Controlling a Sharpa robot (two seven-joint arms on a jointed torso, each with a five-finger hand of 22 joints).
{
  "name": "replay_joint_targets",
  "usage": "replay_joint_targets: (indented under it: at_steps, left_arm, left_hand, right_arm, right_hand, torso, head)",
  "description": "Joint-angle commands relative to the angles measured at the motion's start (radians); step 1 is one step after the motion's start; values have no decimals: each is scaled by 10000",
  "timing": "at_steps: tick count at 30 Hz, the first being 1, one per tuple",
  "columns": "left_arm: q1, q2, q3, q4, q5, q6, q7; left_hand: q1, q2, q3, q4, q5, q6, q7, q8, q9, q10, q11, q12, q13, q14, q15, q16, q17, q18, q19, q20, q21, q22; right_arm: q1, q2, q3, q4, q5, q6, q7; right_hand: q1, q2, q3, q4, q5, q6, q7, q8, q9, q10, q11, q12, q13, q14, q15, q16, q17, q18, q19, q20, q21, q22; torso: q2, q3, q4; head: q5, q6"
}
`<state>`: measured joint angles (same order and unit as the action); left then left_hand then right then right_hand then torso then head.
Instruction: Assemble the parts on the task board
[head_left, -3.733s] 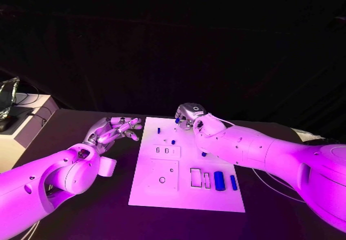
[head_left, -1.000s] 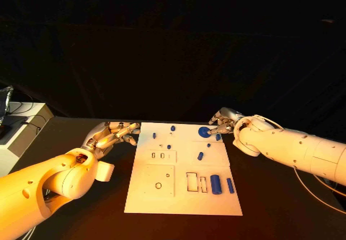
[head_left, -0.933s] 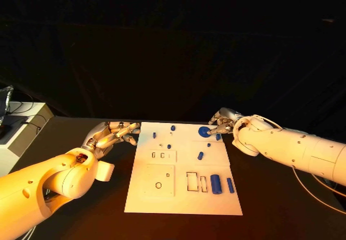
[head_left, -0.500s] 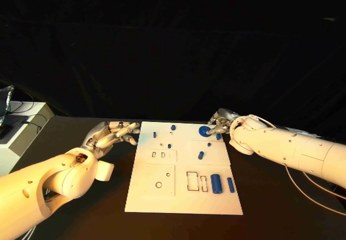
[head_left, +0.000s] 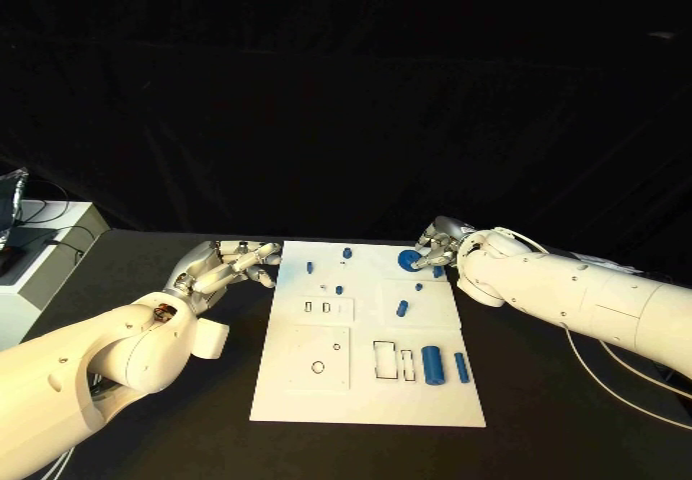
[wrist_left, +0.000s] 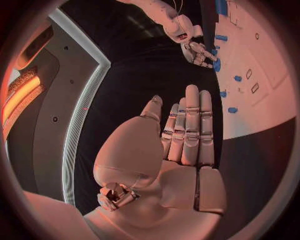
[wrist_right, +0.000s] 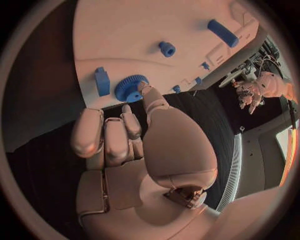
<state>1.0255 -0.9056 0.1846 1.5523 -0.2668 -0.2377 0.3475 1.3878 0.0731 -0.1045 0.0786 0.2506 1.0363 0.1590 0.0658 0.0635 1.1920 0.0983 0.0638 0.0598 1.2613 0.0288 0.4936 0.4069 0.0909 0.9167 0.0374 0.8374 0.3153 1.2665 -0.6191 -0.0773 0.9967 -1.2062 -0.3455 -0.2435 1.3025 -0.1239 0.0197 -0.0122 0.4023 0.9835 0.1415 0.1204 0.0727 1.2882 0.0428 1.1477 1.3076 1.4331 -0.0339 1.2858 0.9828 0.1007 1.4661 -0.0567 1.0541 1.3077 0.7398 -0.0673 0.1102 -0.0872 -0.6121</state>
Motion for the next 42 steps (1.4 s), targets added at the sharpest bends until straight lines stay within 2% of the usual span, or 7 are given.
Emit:
replay_joint_targets:
  at_steps: [1,10,18,24,28,36,42]
  left_arm:
    - [-2,18,8,15,-44,22,46]
    - [-1,30,8,10,-45,63,36]
    - [-1,22,8,13,-45,66,34]
    - [0,4,8,21,-45,61,26]
    - [0,-2,8,21,-45,59,23]
    - [0,-2,8,8,-45,65,19]
    - [0,-6,8,0,-45,69,21]
  left_hand:
    - [11,-79,5,-33,-28,-32,-29,-25,4,-25,7,-38,6,-1,-10,0,-3,81,-55,-11,65,-10]
    - [6,-76,10,-27,-26,-40,-21,-25,4,-41,13,-40,6,0,-8,2,-3,82,-59,-8,70,-18]
    - [15,-76,18,-31,-26,-61,-17,-27,3,-52,15,-38,7,-1,-6,2,-3,85,-54,-9,79,-23]
    - [15,-76,18,-31,-26,-61,-17,-27,3,-52,15,-38,7,-1,-6,2,-3,85,-54,-9,79,-23]
    - [15,-76,18,-31,-26,-61,-17,-27,3,-52,15,-38,7,-1,-6,2,-3,85,-54,-9,79,-23]
    - [15,-76,18,-31,-26,-61,-17,-27,3,-52,15,-38,7,-1,-6,2,-3,85,-54,-9,79,-23]
    - [15,-76,18,-31,-26,-61,-17,-27,3,-52,15,-38,7,-1,-6,2,-3,85,-54,-9,79,-23]
  right_arm:
    - [-8,63,0,-21,-4,425,-66]
    - [-14,209,-7,-182,4,550,-92]
    - [-29,318,-16,-277,31,664,-77]
    - [-43,351,-25,-323,43,724,-52]
    - [-48,361,-31,-319,-29,632,-25]
    - [-68,318,-40,-83,-690,-285,39]
    - [-86,147,-40,465,-1330,-1105,86]
  right_hand:
    - [-148,0,2,55,-2,-108,102,63,0,36,-23,6,187,33,-5,43,14,124,712,91,44,1425]
    - [-219,112,26,57,172,-36,86,49,-8,163,-37,171,301,42,-14,90,73,111,716,82,146,1441]
    - [-241,169,31,23,249,-10,81,36,-7,172,-41,178,319,43,-17,95,75,112,713,81,152,1439]
    - [-281,617,94,-360,291,157,63,-11,-15,196,-68,172,359,44,-40,101,80,91,709,63,213,1451]
    - [-312,921,658,-741,107,427,11,-138,-31,221,-124,175,384,43,-83,81,71,68,706,30,229,1457]
    - [-499,1115,1402,-1335,229,1303,-231,-556,108,516,-285,418,592,56,-226,34,63,-6,710,-96,332,1478]
    - [-614,1113,1446,-1409,242,1489,-290,-541,138,616,-327,510,700,71,-248,36,92,-39,717,-134,401,1492]
  torso:
    - [10,10,-2]
    - [6,-1,37]
    - [16,8,7]
    - [13,11,2]
    - [7,10,-3]
    - [-1,11,-9]
    - [-1,13,-2]
  head:
    - [21,-14]
    - [23,-41]
    - [56,-29]
    - [77,-64]
    - [79,-67]
    - [98,-38]
    - [106,1]
